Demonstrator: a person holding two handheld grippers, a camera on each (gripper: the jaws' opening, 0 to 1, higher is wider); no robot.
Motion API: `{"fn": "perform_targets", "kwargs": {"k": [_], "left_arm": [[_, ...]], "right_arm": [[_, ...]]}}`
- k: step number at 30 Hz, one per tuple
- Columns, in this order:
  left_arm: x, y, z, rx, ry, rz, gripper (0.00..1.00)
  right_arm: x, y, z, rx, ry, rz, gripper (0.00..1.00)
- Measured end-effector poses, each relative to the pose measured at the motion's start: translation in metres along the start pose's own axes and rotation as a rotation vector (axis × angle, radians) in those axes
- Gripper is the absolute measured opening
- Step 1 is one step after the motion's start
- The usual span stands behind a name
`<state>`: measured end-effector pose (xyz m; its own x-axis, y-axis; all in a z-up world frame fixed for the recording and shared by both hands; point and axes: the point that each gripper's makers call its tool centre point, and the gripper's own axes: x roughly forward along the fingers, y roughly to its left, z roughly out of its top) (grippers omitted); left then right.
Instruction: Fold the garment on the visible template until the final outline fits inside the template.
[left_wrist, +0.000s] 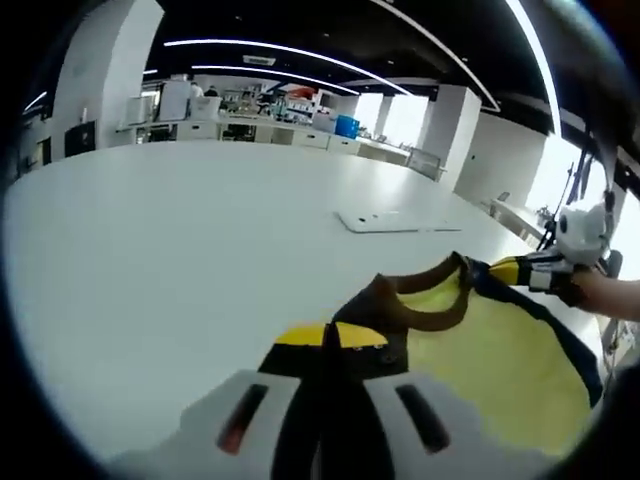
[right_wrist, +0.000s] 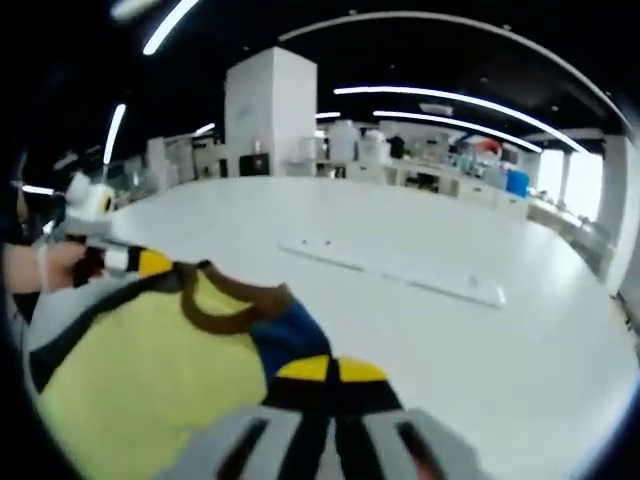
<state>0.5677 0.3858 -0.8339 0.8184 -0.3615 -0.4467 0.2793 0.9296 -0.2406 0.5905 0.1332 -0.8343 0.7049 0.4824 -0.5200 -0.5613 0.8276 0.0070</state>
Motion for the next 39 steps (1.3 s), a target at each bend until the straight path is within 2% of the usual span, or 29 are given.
{"fn": "perform_targets", "kwargs": {"k": [4,6,12,15,16,18,22,27,28,31,32,34,35,37,39], "left_arm": [[0.002,0.0,-0.004,0.029,0.012,0.002,0.0],[0.001,-0.007,-0.002,0.026,0.012,0.003,0.0],[0.002,-0.006,-0.002,0.037,0.012,-0.003,0.0],[-0.002,-0.01,0.001,0.026,-0.001,-0.02,0.0],[-0.002,-0.012,0.002,0.032,-0.003,-0.021,0.04],[-0.003,-0.013,0.003,0.065,-0.006,-0.029,0.14],[-0.008,-0.022,0.013,0.074,-0.029,-0.068,0.3],[-0.016,-0.04,0.02,0.121,-0.041,-0.124,0.64],[-0.019,-0.042,0.022,0.14,-0.043,-0.134,0.68],[-0.025,-0.049,0.024,0.158,-0.038,-0.162,0.81],[-0.026,-0.051,0.025,0.169,-0.04,-0.173,0.86],[-0.031,-0.057,0.027,0.186,-0.035,-0.186,0.96],[-0.036,-0.061,0.028,0.198,-0.035,-0.196,0.99],[-0.043,-0.066,0.027,0.233,-0.019,-0.208,0.99],[-0.048,-0.065,0.025,0.298,0.004,-0.209,0.99]], "right_arm": [[0.001,0.002,-0.008,-0.006,0.022,0.003,0.0],[0.001,0.003,-0.01,-0.009,0.025,0.009,0.0],[-0.001,0.004,-0.01,-0.006,0.028,0.008,0.0],[-0.005,0.006,-0.009,0.034,0.023,0.03,0.0],[-0.006,0.006,-0.008,0.045,0.02,0.034,0.0],[-0.01,0.008,-0.005,0.063,0.006,0.038,0.08],[-0.016,0.008,-0.002,0.086,-0.004,0.065,0.23],[-0.029,0.009,0.001,0.12,-0.007,0.095,0.56],[-0.031,0.01,0.002,0.117,-0.007,0.103,0.61],[-0.037,0.016,-0.002,0.115,0.014,0.128,0.87],[-0.04,0.019,-0.004,0.11,0.026,0.138,0.92],[-0.046,0.023,-0.006,0.09,0.038,0.151,0.99],[-0.047,0.024,-0.006,0.089,0.04,0.149,0.99],[-0.061,0.032,-0.01,0.073,0.063,0.163,0.99],[-0.062,0.029,-0.01,0.068,0.058,0.16,0.99]]}}
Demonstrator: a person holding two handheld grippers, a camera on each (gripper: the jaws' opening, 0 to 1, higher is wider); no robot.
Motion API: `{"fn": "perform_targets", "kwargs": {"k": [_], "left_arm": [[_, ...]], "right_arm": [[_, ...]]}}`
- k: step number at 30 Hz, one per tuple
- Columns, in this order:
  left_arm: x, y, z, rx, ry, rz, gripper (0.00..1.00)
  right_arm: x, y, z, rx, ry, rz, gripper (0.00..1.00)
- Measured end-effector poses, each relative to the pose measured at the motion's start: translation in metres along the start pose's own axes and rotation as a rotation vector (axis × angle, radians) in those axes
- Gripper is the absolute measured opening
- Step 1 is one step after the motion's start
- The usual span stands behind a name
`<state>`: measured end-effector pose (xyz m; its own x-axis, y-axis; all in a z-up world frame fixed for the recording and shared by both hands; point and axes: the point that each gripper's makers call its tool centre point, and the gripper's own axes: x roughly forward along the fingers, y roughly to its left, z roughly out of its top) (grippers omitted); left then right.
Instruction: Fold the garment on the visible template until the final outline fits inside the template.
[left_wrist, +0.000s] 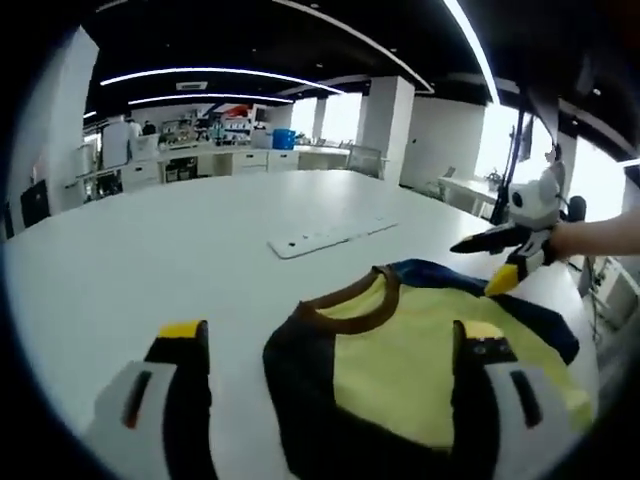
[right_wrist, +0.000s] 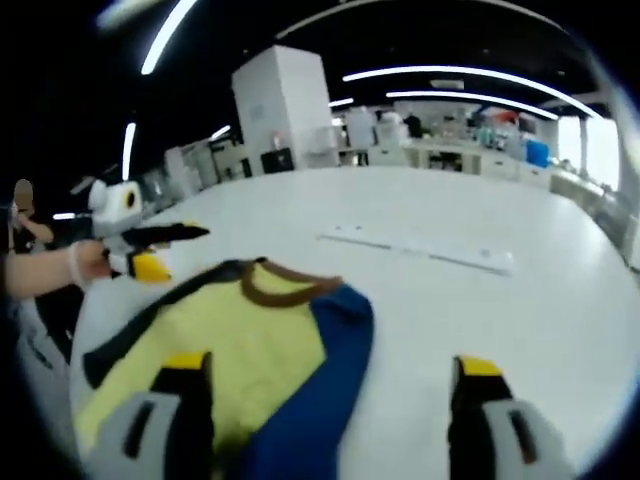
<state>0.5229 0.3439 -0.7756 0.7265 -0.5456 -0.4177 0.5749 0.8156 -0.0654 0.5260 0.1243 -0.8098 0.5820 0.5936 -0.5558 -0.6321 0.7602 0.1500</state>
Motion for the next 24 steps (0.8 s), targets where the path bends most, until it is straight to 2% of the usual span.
{"fn": "perform_targets", "kwargs": {"k": [13,17,24], "left_arm": [[-0.046,-0.029,0.02,0.004,-0.038,-0.019,0.99],[-0.061,-0.038,0.021,0.014,-0.037,-0.024,0.99],[-0.087,-0.045,0.017,0.015,-0.035,-0.021,0.98]], "right_arm": [[-0.043,0.011,0.006,0.017,-0.022,-0.031,0.99],[-0.057,0.013,0.004,0.017,-0.018,-0.041,0.96],[-0.088,0.02,-0.003,0.028,-0.031,-0.069,0.96]]}}
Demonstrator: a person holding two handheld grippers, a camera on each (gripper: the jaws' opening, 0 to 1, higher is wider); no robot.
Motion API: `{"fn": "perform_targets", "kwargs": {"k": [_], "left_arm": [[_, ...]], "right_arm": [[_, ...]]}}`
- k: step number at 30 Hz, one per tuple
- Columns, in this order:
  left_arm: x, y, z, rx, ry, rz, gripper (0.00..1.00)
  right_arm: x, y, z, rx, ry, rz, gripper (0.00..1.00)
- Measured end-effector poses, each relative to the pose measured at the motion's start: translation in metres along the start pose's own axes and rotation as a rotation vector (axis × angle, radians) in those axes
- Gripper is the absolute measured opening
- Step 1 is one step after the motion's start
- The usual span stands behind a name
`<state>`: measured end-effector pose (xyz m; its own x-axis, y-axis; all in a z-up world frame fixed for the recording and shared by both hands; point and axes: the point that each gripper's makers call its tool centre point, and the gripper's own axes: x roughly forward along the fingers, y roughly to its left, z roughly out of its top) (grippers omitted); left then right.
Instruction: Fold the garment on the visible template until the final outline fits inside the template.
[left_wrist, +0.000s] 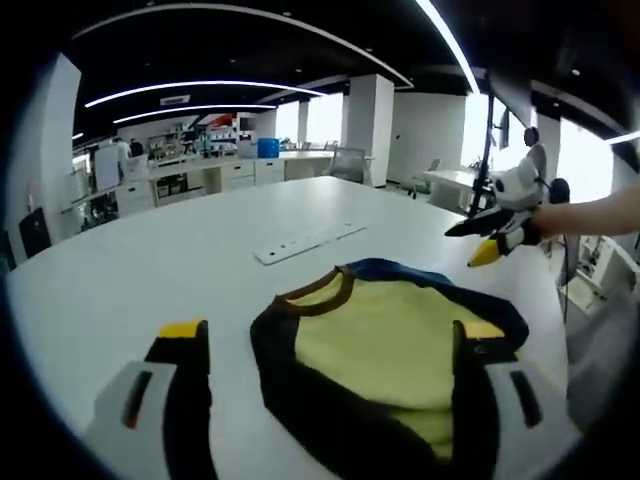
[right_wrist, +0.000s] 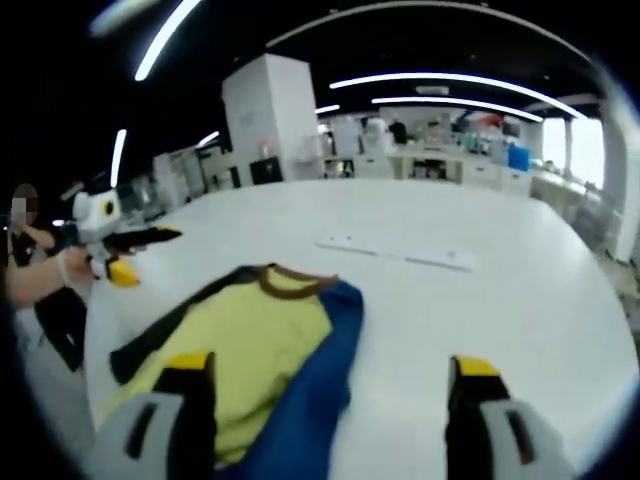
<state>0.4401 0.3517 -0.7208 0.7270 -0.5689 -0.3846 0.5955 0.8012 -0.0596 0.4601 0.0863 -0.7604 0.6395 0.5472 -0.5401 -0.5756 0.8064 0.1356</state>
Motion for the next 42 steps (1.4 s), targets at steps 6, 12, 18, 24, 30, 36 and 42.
{"fn": "perform_targets", "kwargs": {"k": [6,12,18,24,30,36,42], "left_arm": [[-0.023,-0.009,0.001,0.006,-0.008,0.004,0.98],[-0.04,-0.018,-0.008,0.01,0.0,0.007,0.97],[-0.058,-0.026,-0.013,0.002,-0.003,0.014,0.97],[-0.076,-0.02,-0.021,-0.012,-0.003,0.028,0.96],[-0.087,-0.022,-0.024,-0.024,-0.008,0.041,0.96],[-0.088,-0.027,-0.022,-0.036,-0.028,0.042,0.96],[-0.091,-0.029,-0.024,-0.054,-0.041,0.045,0.96]], "right_arm": [[-0.016,-0.007,-0.005,0.005,0.0,-0.025,0.95],[-0.036,-0.011,-0.016,0.008,0.008,-0.042,0.93],[-0.057,-0.011,-0.031,0.019,0.019,-0.066,0.92],[-0.07,-0.007,-0.046,0.028,0.033,-0.076,0.91],[-0.075,0.0,-0.056,0.037,0.046,-0.077,0.88],[-0.08,0.012,-0.071,0.034,0.08,-0.065,0.85],[-0.08,0.024,-0.089,0.027,0.12,-0.045,0.77]]}}
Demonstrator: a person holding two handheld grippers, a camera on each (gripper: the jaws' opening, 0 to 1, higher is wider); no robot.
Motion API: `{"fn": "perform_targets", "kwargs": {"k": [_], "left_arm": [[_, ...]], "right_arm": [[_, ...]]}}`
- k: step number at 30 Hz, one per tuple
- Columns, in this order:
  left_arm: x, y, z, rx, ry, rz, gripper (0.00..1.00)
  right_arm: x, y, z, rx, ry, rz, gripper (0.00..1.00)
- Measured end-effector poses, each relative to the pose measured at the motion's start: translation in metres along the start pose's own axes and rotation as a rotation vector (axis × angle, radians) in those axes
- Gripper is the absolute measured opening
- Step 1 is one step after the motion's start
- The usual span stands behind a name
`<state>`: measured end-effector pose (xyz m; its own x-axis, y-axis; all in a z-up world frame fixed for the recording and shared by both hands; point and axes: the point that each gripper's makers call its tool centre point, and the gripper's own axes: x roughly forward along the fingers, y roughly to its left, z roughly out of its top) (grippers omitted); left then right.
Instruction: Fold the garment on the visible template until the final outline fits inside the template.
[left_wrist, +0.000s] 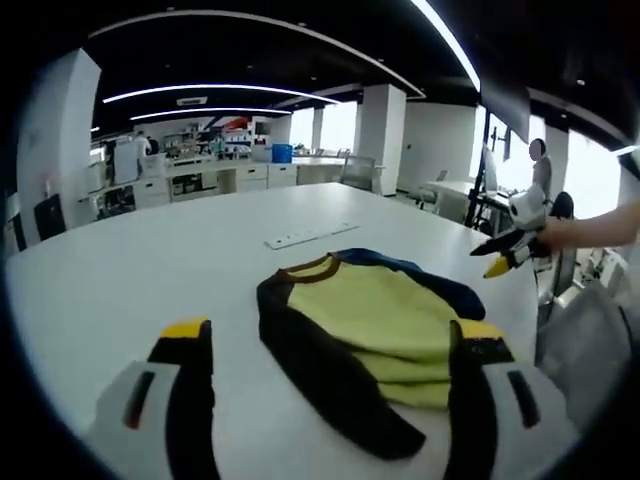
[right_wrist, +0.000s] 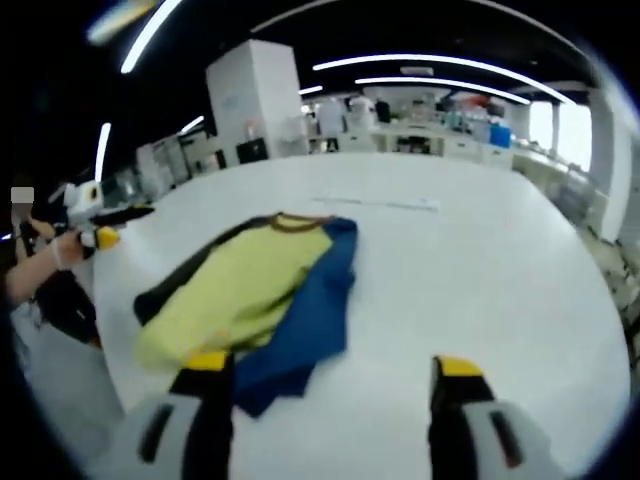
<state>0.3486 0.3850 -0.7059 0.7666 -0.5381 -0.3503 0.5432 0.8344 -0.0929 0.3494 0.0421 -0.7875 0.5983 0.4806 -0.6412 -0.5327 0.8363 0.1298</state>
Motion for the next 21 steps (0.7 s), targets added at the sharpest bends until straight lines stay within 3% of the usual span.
{"fn": "perform_targets", "kwargs": {"k": [1,2,5,9,12,18,21], "left_arm": [[-0.001,-0.001,-0.001,-0.001,0.001,0.001,0.96],[-0.003,0.005,-0.003,-0.006,0.004,0.006,0.96],[-0.007,0.005,-0.001,-0.023,-0.016,0.017,0.96],[-0.011,0.003,-0.006,-0.03,-0.014,0.022,0.96],[-0.014,0.004,-0.011,-0.039,-0.009,0.027,0.96],[-0.019,0.006,-0.018,-0.051,-0.001,0.035,0.96],[-0.02,0.004,-0.018,-0.055,0.004,0.036,0.95]], "right_arm": [[-0.003,0.004,-0.003,0.0,0.001,-0.003,0.77],[-0.001,0.009,-0.01,0.014,0.016,0.013,0.68],[0.0,0.012,-0.015,0.018,0.027,0.012,0.64],[0.002,0.028,-0.029,0.006,0.061,0.039,0.51],[0.005,0.036,-0.038,0.015,0.086,0.066,0.37],[0.014,0.047,-0.05,0.024,0.117,0.085,0.26],[0.02,0.052,-0.054,0.045,0.123,0.088,0.29]]}}
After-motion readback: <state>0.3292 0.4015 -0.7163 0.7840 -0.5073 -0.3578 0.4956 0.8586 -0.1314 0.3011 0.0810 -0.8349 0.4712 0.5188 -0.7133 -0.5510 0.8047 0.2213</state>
